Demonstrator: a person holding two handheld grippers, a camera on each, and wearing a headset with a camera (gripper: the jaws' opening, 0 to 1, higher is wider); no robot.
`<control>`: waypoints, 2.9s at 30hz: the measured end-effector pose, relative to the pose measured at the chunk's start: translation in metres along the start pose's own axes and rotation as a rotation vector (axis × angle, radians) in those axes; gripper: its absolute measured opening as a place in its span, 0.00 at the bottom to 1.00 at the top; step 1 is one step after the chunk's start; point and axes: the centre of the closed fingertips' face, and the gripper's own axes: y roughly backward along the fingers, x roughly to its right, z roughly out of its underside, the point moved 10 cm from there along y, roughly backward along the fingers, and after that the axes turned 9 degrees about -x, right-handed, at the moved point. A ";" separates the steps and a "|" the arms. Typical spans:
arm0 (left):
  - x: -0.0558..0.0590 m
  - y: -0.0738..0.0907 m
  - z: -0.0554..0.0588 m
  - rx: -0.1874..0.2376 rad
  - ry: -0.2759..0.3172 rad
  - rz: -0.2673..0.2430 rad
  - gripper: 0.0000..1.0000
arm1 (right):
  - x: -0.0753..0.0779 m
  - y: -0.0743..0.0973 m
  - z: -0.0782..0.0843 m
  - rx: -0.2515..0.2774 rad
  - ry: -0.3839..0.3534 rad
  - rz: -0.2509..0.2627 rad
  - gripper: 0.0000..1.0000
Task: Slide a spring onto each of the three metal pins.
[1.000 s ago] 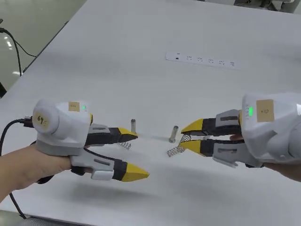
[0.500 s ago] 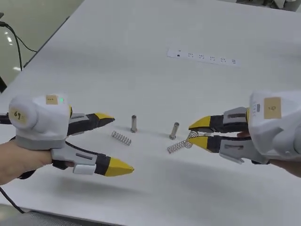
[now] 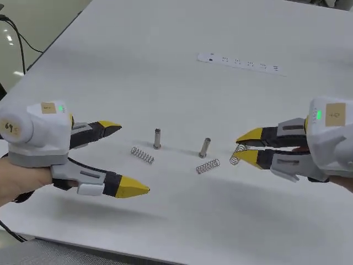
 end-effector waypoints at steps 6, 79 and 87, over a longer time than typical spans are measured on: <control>-0.001 0.003 0.000 0.006 0.007 -0.010 0.98 | 0.015 0.004 0.015 -0.027 -0.044 0.038 0.07; 0.000 0.013 0.011 0.002 0.041 -0.051 0.98 | 0.051 -0.052 0.063 -0.149 -0.267 0.042 0.08; -0.001 0.013 0.011 0.002 0.042 -0.051 0.98 | 0.047 -0.055 0.067 -0.160 -0.279 0.037 0.08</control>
